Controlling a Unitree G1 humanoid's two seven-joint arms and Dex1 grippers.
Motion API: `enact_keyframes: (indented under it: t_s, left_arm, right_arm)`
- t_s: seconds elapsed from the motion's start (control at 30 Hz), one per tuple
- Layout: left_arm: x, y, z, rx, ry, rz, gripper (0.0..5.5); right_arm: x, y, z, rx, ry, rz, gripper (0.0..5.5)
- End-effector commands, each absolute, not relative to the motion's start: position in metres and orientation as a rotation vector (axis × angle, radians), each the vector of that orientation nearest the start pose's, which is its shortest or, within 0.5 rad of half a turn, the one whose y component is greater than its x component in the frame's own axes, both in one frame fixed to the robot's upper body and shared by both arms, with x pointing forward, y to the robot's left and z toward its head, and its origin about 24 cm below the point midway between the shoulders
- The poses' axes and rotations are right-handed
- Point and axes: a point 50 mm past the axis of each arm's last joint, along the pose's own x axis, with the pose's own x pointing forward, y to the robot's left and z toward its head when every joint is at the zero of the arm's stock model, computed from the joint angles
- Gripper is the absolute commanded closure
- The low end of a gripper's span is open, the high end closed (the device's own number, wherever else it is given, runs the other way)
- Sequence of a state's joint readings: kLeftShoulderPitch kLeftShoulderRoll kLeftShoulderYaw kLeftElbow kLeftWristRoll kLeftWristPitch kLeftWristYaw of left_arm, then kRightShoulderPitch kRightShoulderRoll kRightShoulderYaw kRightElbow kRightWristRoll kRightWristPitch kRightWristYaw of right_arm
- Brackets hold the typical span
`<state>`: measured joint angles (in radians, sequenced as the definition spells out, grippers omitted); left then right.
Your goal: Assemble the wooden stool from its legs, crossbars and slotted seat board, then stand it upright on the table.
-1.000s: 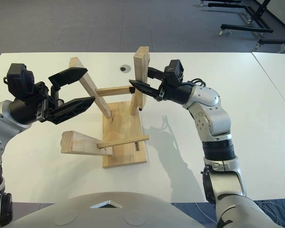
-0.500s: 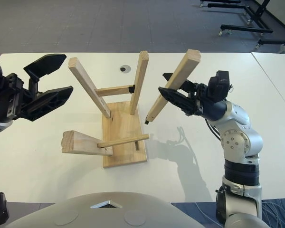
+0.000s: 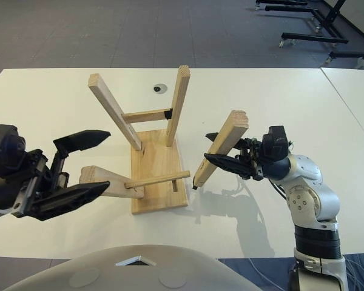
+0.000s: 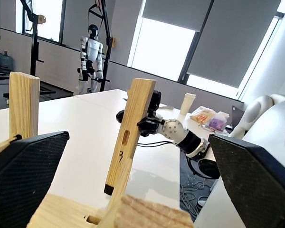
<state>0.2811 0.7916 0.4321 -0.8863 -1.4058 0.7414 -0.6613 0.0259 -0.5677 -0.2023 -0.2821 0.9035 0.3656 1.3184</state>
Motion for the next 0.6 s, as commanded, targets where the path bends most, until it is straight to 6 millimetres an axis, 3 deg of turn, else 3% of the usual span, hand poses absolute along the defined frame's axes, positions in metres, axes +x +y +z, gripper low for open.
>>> enact_keyframes:
  t_s: [0.03, 0.23, 0.6]
  left_arm:
    - [0.138, 0.171, 0.176, -0.249, 0.164, -1.162, 0.10]
    - [0.153, 0.179, 0.182, -0.227, 0.112, -1.119, 0.10]
    - [0.165, 0.193, 0.178, -0.211, 0.166, -1.149, 0.10]
  right_arm:
    - [0.209, -0.206, 0.151, 0.290, -0.236, 1.433, 3.45]
    - [0.199, -0.192, 0.144, 0.384, -0.240, 1.467, 3.45]
    - [0.190, -0.178, 0.108, 0.502, -0.261, 1.385, 3.45]
